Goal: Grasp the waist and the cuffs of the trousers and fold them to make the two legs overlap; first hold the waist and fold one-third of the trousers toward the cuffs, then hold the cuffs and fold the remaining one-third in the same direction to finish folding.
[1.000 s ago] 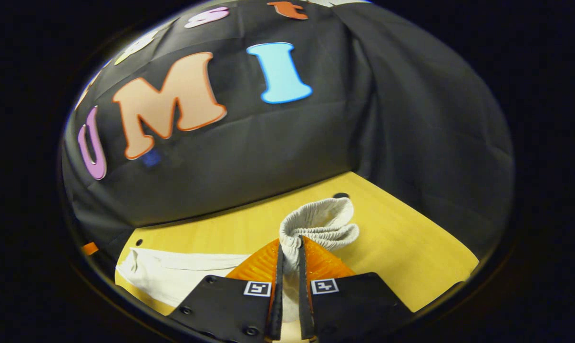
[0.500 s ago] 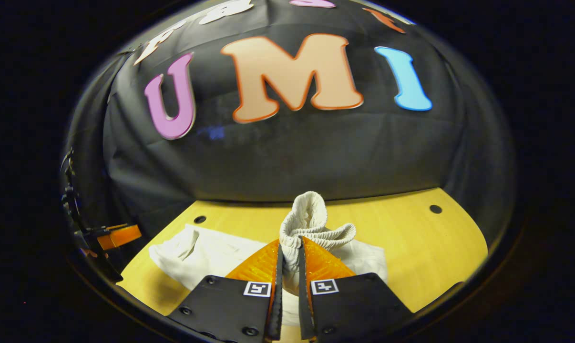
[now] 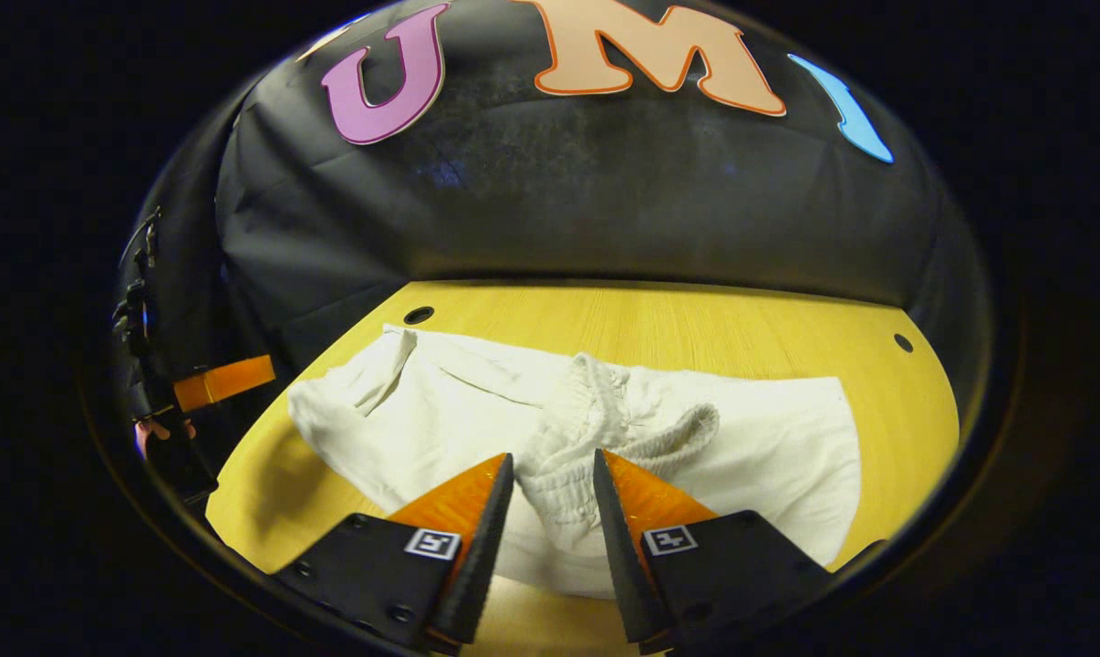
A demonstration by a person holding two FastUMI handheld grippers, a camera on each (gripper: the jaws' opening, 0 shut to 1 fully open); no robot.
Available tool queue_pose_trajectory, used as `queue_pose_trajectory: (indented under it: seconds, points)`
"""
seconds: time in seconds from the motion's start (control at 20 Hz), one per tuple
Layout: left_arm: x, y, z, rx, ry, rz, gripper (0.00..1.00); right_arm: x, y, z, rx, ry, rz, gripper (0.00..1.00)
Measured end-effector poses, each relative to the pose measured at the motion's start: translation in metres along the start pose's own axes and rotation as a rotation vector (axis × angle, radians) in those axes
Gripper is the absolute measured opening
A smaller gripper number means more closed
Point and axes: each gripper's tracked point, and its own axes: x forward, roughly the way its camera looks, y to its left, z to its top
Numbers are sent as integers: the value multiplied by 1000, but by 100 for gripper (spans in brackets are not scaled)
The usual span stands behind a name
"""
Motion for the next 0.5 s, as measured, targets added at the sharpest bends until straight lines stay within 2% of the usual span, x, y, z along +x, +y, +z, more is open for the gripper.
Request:
queue_pose_trajectory:
  seconds: [0.1, 0.15, 0.25, 0.4, 0.45, 0.5]
  points:
    - [10, 12, -10, 14, 27, 13, 96, -4, -9, 3, -4, 4, -10, 75]
    - [14, 16, -15, 20, 43, 16, 96, -6, -5, -2, -2, 3, -12, 99]
    - [23, 19, -21, 27, 58, 19, 96, -12, -9, 2, 0, -10, -26, 92]
    - [38, 30, -36, 50, 100, 26, 96, -25, -23, 8, 28, -22, -54, 92]
    - [42, 31, -40, 53, 111, 25, 96, -28, -27, 11, 38, -33, -65, 97]
    - [45, 31, -45, 55, 122, 24, 96, -32, -34, 14, 47, -39, -79, 92]
